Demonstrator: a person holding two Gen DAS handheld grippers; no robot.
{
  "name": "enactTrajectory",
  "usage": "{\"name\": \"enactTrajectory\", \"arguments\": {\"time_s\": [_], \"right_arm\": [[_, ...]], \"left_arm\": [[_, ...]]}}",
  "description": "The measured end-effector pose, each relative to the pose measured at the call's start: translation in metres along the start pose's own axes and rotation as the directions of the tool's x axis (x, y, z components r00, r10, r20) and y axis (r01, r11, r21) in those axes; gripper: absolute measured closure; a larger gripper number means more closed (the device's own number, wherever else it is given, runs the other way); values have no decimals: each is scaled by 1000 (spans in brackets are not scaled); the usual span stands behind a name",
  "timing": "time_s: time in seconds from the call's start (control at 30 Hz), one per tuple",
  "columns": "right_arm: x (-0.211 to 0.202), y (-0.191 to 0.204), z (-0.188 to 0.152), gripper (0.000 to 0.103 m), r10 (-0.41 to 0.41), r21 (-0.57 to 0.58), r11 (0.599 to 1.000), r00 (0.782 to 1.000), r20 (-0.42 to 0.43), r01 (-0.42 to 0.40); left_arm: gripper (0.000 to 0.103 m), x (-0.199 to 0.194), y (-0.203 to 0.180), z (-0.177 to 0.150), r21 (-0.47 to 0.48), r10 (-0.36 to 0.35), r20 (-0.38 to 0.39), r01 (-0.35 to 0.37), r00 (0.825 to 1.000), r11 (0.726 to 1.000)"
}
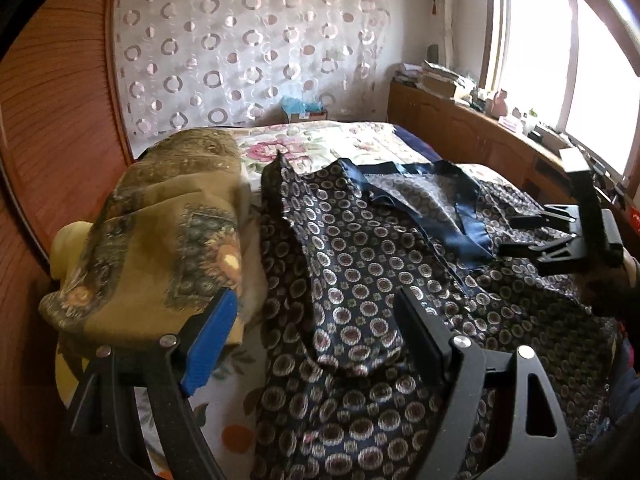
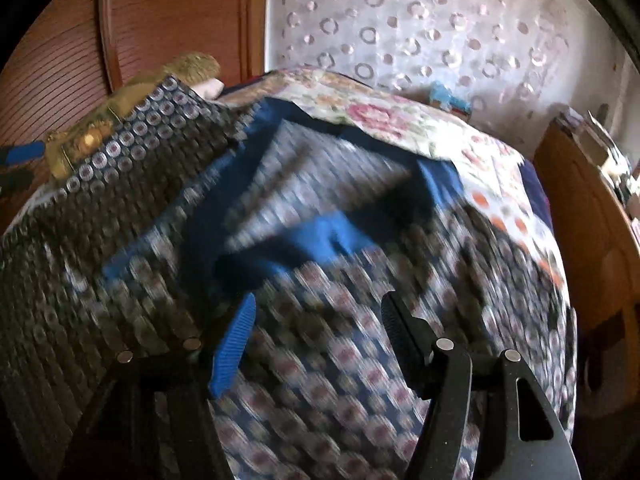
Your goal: Fold small clothes
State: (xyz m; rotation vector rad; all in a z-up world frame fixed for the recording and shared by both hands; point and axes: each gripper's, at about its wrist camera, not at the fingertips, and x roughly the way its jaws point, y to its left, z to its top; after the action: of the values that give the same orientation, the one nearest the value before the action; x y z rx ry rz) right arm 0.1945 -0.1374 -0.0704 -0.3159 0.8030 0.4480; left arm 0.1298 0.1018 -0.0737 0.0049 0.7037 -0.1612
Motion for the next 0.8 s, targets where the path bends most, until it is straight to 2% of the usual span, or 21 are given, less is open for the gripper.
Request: {"name": "enactTrajectory", "arguments": {"time_s": [0.17,0.33,0.43,0.6,0.67,0.73,0.8], "right_arm": [[-8,-11,-5,36,26,54,998,1000,12,-27],[-12,-14,-10,36,28,58,998,999,17,-29],[-12,-17,-12,36,28,59,998,999,18,-29],[-7,-13,-8,35,25,58,998,1000,15,-25],[-8,-13,-9,35,26,59,998,1000,15,-27],[-9,-13,-10,35,26,59,998,1000,15,-27],[-9,-14,-9,35,27,60,998,1000,15,-28]], "left_arm": [[40,19,3,10,-14,-17,-39,16,999,1000],[60,43,8,21,-32,-28,-91,25,995,999],[67,57,11,25,-53,-26,-127,19,992,998],[68,75,13,33,-59,-3,-165,-6,986,998],[79,77,15,34,-48,12,-166,-20,986,999],[98,77,15,35,-39,8,-166,-15,986,999],[100,72,18,37,-33,12,-149,-17,989,999]]}}
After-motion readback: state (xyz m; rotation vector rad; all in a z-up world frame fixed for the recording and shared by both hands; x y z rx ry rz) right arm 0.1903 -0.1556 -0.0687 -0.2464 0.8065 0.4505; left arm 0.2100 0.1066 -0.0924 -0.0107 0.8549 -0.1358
